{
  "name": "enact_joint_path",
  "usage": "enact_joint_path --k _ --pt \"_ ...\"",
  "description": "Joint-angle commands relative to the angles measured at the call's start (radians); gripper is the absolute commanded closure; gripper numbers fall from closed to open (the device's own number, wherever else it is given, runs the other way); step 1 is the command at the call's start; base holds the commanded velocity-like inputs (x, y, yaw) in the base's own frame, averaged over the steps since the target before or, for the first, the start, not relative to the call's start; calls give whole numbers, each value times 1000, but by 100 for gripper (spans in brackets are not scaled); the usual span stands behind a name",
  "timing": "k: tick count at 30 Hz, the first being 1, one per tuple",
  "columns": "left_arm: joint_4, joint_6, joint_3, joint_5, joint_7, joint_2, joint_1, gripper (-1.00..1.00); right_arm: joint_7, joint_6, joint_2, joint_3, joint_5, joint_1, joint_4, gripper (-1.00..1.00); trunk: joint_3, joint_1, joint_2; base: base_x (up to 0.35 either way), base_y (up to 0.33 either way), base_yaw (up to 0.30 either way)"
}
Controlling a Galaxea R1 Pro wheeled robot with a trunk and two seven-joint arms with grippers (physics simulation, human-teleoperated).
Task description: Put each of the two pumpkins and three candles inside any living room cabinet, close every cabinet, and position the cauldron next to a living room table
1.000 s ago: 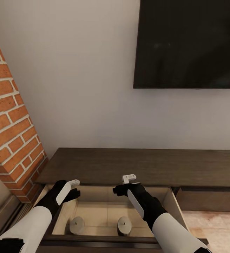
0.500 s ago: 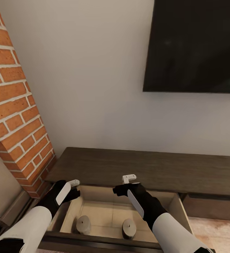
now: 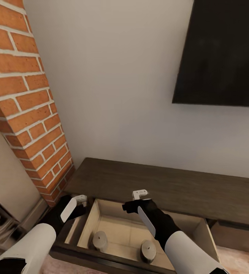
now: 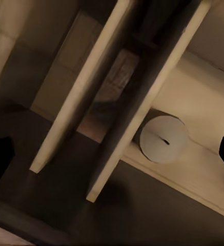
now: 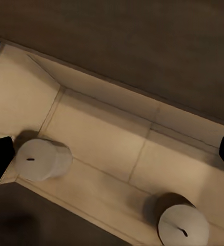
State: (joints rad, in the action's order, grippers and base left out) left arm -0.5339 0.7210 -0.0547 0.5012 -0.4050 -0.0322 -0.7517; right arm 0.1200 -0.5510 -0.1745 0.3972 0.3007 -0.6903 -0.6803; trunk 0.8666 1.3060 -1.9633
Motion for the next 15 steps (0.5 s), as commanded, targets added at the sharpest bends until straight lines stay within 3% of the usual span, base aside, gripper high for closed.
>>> enact_joint_path --k 1,11,15 --pt "0 0 0 0 0 0 0 -100 0 0 0 0 -1 0 0 -100 -3 -4 7 0 0 264" --pt "0 0 1 -1 0 -1 0 -100 3 10 0 0 -3 0 -1 -100 -27 -42 77 0 0 266" --pt "0 0 2 -1 0 -2 0 -100 5 10 0 -2 -1 0 40 -100 -36 -58 105 0 0 223"
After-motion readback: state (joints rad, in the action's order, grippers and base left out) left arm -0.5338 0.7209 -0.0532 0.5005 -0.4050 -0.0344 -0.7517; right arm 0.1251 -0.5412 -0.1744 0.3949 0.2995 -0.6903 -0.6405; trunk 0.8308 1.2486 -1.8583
